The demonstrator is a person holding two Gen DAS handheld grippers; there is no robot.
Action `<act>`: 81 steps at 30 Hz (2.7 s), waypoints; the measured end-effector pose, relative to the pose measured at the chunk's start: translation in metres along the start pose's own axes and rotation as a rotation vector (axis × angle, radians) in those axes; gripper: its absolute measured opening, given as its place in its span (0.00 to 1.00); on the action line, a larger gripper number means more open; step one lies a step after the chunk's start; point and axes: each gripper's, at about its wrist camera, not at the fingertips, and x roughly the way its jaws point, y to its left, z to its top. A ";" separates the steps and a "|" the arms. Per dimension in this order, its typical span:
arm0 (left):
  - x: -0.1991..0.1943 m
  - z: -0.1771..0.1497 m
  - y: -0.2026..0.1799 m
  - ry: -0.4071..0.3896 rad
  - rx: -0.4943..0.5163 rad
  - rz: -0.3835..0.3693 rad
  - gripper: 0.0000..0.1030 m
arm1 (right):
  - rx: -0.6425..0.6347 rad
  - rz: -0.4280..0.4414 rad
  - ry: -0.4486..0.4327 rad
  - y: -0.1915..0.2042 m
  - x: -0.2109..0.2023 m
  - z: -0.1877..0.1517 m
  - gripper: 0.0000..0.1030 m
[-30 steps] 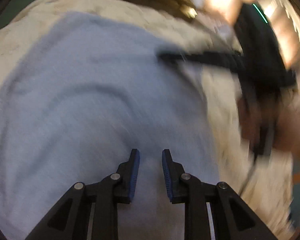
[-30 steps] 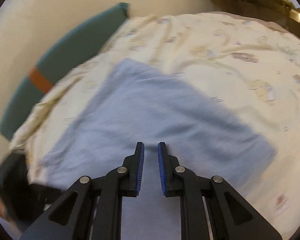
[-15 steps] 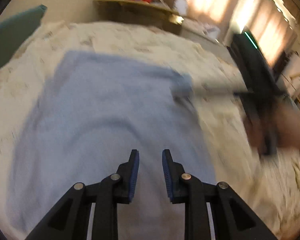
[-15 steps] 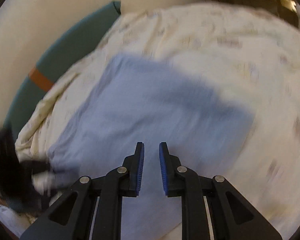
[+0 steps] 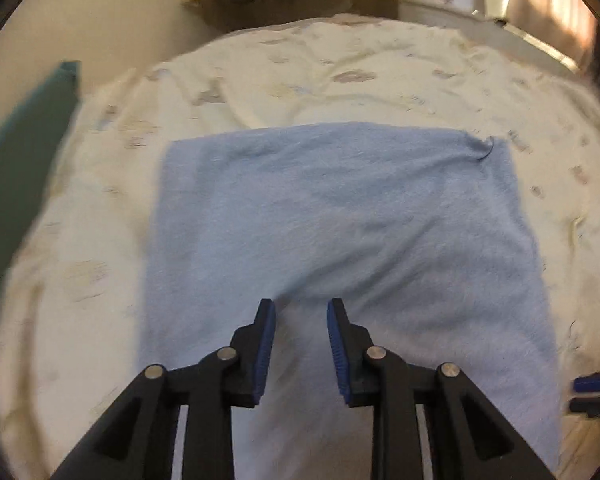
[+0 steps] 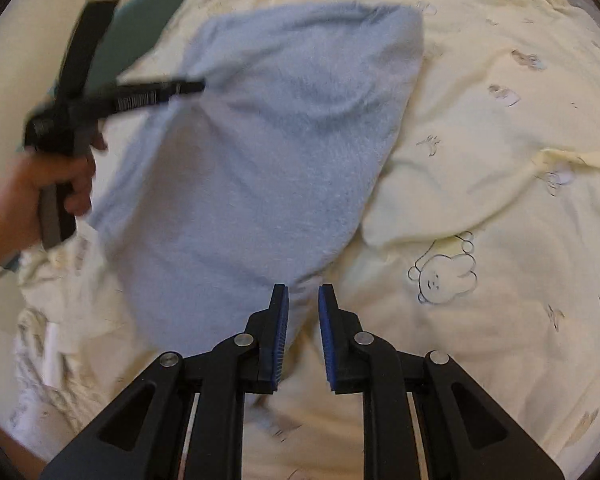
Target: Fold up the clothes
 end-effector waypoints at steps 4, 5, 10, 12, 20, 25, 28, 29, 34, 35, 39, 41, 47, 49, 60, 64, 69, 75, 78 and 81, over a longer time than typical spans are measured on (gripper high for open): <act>-0.038 -0.027 -0.009 0.044 -0.034 -0.025 0.27 | 0.033 0.043 -0.072 0.001 -0.031 0.008 0.19; -0.049 -0.033 -0.012 0.050 -0.044 -0.029 0.27 | 0.034 0.049 -0.084 0.004 -0.036 0.011 0.19; -0.106 -0.057 -0.022 0.055 -0.136 -0.050 0.35 | 0.045 0.072 -0.159 0.018 -0.066 0.029 0.19; -0.126 -0.060 -0.024 0.050 -0.163 -0.046 0.40 | 0.060 0.093 -0.185 0.025 -0.080 0.033 0.19; -0.179 -0.057 -0.025 0.025 -0.230 0.020 0.41 | 0.020 0.105 -0.244 0.044 -0.125 0.034 0.19; -0.211 -0.058 -0.029 -0.008 -0.263 0.034 0.42 | -0.002 0.096 -0.249 0.052 -0.135 0.028 0.22; -0.233 -0.061 -0.035 -0.045 -0.250 0.047 0.53 | -0.017 0.090 -0.249 0.057 -0.139 0.025 0.23; -0.240 -0.062 -0.037 -0.054 -0.247 0.048 0.62 | -0.019 0.094 -0.249 0.059 -0.140 0.024 0.23; -0.266 -0.071 -0.047 -0.071 -0.226 -0.011 0.66 | -0.026 0.113 -0.259 0.067 -0.149 0.018 0.26; -0.270 -0.073 -0.048 -0.080 -0.224 -0.010 0.68 | -0.029 0.116 -0.258 0.068 -0.151 0.016 0.27; -0.279 -0.081 -0.042 -0.095 -0.293 0.016 0.78 | -0.051 0.107 -0.253 0.074 -0.153 0.008 0.32; -0.279 -0.084 -0.041 -0.091 -0.311 0.029 0.81 | -0.054 0.092 -0.249 0.075 -0.153 0.005 0.36; -0.276 -0.089 -0.051 -0.067 -0.271 0.101 0.87 | -0.020 0.082 -0.240 0.072 -0.151 0.002 0.87; -0.274 -0.090 -0.058 -0.049 -0.239 0.151 0.87 | -0.008 0.059 -0.226 0.073 -0.150 0.003 0.87; -0.275 -0.090 -0.076 -0.060 -0.207 0.173 0.87 | 0.040 0.040 -0.176 0.081 -0.145 0.001 0.87; -0.277 -0.089 -0.076 -0.075 -0.197 0.189 0.87 | 0.028 0.026 -0.158 0.085 -0.139 -0.002 0.87; -0.280 -0.089 -0.079 -0.083 -0.188 0.194 0.87 | 0.011 0.035 -0.138 0.092 -0.133 -0.008 0.87; -0.281 -0.089 -0.078 -0.084 -0.187 0.206 0.87 | 0.009 0.036 -0.139 0.094 -0.132 -0.007 0.87; -0.281 -0.089 -0.078 -0.083 -0.193 0.203 0.87 | 0.007 0.025 -0.142 0.096 -0.132 -0.007 0.87; -0.280 -0.089 -0.077 -0.082 -0.192 0.204 0.87 | 0.011 0.024 -0.141 0.097 -0.132 -0.007 0.87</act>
